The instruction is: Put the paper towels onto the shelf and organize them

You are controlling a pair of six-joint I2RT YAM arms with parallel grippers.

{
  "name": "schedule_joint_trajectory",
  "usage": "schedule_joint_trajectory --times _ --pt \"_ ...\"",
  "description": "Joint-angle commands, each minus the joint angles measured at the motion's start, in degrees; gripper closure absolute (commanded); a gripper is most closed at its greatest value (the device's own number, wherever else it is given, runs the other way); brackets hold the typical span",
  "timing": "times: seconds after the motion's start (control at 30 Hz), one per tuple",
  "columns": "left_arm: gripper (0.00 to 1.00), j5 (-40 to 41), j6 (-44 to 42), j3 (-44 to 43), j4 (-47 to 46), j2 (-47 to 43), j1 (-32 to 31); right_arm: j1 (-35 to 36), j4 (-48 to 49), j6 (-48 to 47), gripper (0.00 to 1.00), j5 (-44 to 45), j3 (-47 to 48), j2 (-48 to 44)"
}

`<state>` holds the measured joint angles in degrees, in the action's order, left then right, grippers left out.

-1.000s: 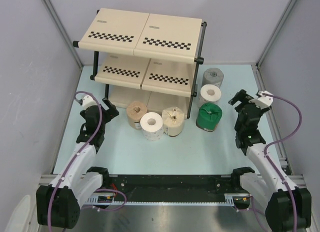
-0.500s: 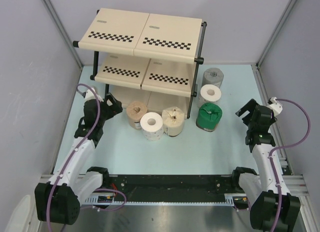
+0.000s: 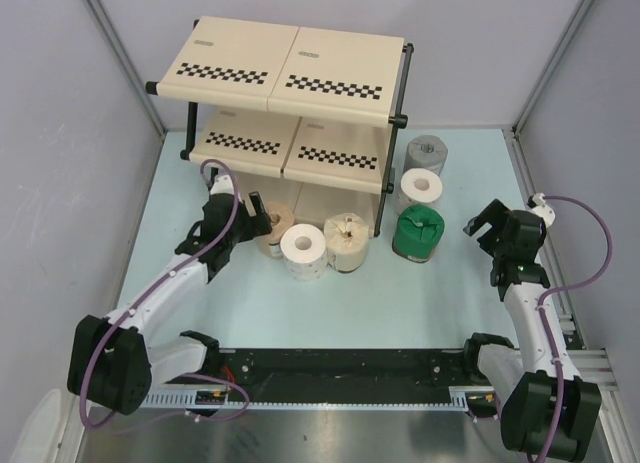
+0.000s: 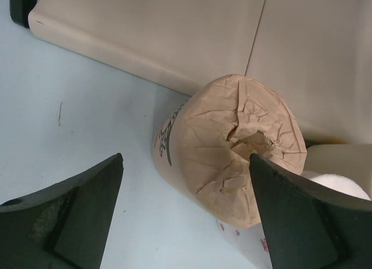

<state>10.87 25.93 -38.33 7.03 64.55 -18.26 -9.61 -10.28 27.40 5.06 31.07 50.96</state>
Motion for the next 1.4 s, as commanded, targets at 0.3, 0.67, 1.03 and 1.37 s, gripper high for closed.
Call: schedule_joint_trajectory --times 0.3,0.67,1.03,1.37 --pt "0.05 4.16 -0.97 -6.5 -0.08 8.04 -0.9 -0.32 -0.18 -0.41 0.0 -4.35 1.98 1.51" --pt "0.09 3.89 -1.41 -8.95 5.09 11.73 -1.34 -0.24 -0.35 -0.15 0.0 -4.44 1.89 5.55" --pt "0.1 -1.11 -1.59 -8.96 7.48 9.98 -1.34 0.11 1.58 -0.15 0.01 -6.91 1.45 8.81" --pt "0.13 -4.99 -1.94 -8.95 8.0 11.38 -1.34 0.29 2.37 -0.15 0.01 -7.78 1.45 11.09"
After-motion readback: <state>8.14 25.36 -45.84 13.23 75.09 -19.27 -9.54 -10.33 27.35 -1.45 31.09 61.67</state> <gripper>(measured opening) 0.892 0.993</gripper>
